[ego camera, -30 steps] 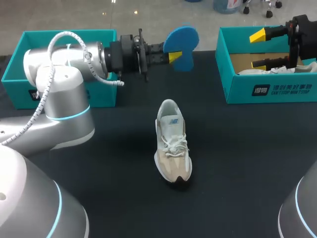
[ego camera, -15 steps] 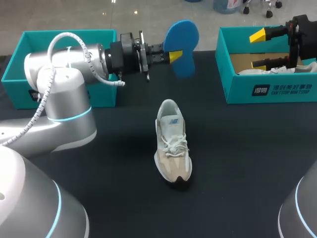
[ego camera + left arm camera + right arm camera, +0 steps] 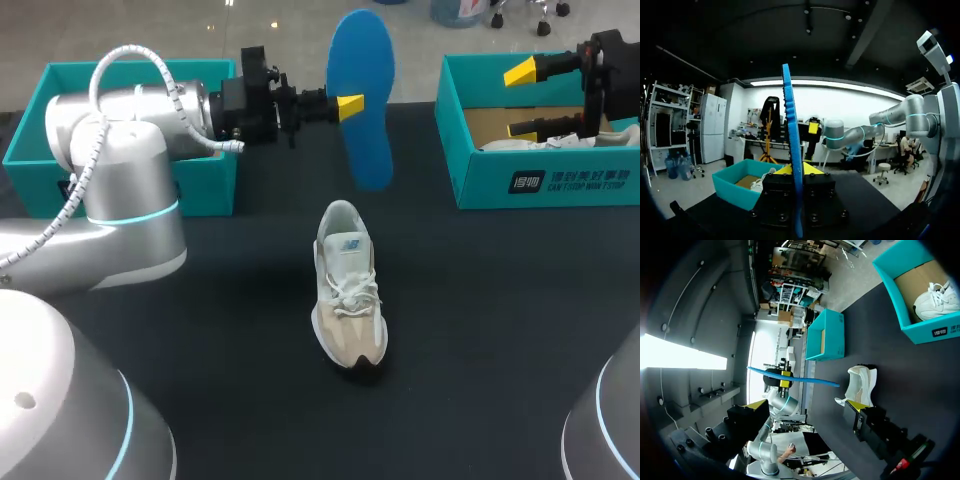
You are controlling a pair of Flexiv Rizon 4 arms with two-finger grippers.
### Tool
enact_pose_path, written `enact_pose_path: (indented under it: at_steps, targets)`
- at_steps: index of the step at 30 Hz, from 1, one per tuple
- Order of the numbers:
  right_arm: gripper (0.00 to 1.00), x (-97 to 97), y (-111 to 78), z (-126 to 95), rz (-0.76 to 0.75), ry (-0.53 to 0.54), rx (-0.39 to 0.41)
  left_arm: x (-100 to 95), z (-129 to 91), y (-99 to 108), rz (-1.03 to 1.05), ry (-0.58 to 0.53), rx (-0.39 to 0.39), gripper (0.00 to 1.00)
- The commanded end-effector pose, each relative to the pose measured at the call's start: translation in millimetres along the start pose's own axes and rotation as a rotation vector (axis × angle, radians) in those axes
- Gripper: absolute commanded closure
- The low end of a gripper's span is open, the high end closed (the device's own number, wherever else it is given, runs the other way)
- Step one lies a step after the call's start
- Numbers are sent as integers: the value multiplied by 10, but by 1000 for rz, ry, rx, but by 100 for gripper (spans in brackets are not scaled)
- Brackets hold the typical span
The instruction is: Take the shoe out of the shoebox, open the shoe tongue, remove and reinsert the insole, then place the shoe into the shoebox
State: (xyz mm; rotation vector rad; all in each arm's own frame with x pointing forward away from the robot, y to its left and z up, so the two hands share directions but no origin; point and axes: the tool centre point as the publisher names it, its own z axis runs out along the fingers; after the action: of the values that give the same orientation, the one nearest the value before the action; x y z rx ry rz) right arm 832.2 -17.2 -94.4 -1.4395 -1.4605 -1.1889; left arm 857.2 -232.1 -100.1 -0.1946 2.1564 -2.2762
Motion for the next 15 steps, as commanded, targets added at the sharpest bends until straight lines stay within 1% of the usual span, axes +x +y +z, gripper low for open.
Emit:
enact_pose_path:
  at_steps: [1,2,3,5,15]
  targets:
    - [0,3,-5,7,1,-1,-1,-60,-6,-51,-630,92,-45,100]
    - [0,3,-5,7,1,-1,-1,-61,-5,-52,-656,96,-39,100]
    - [0,3,-5,7,1,-1,-1,-62,0,-57,-729,85,-30,100]
    - [0,3,-5,7,1,-1,-1,-56,9,-69,-792,110,-8,100]
    - [0,3,-5,7,1,-1,-1,-56,9,-69,-792,110,-8,100]
